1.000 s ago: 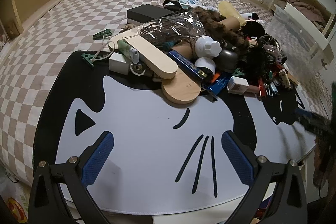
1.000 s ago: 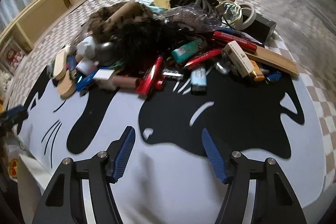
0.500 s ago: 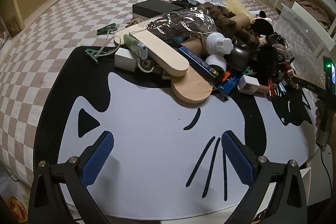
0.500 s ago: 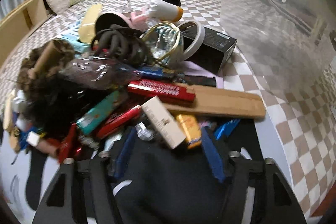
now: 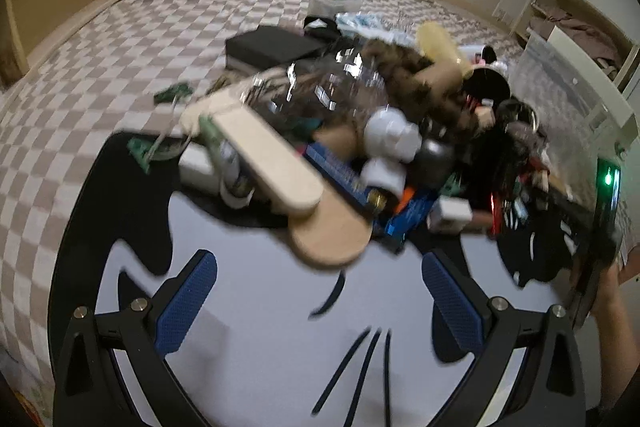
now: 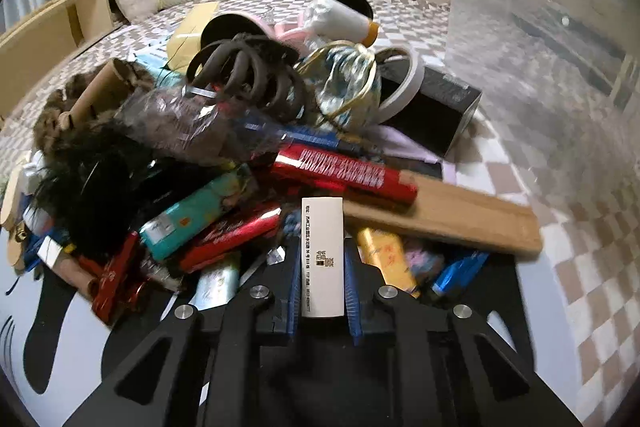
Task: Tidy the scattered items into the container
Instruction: 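Close the right gripper on the white box while the left gripper grasps the wooden paddle, then lift the white box with the right gripper while the left gripper lifts the paddle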
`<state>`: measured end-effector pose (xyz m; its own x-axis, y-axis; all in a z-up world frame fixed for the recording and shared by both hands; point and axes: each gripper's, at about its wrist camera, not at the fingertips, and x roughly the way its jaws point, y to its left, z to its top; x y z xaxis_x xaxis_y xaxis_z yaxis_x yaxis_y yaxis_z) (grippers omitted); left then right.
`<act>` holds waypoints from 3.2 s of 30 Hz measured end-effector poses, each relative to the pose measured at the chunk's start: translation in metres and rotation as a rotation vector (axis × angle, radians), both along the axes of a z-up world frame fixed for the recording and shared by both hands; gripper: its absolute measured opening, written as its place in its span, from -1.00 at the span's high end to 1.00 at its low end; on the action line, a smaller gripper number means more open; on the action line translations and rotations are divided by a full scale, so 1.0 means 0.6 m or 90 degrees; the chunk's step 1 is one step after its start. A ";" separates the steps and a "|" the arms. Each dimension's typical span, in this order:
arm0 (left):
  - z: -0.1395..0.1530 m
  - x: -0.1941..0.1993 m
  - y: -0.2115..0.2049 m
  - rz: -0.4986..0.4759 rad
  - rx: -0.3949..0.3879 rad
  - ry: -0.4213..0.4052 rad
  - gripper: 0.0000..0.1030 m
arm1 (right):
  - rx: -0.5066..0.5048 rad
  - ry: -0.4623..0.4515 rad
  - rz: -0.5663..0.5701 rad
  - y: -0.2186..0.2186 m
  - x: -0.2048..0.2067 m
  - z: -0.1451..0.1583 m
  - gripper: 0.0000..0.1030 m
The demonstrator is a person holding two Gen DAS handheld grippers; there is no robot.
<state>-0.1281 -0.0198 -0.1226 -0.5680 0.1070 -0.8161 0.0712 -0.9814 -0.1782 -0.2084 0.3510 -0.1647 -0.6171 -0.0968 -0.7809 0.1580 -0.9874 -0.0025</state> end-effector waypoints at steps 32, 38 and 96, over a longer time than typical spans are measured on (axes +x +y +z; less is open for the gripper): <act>-0.058 -0.101 -0.035 0.004 -0.138 -0.081 0.09 | -0.112 -0.034 -0.014 0.021 0.011 -0.027 0.61; -0.049 -0.062 -0.034 -0.024 -0.135 -0.079 0.61 | -0.104 -0.032 -0.013 0.020 0.014 -0.030 0.60; -0.095 0.049 -0.016 -0.050 -0.141 -0.066 0.28 | -0.082 -0.190 0.083 -0.028 0.146 -0.015 0.61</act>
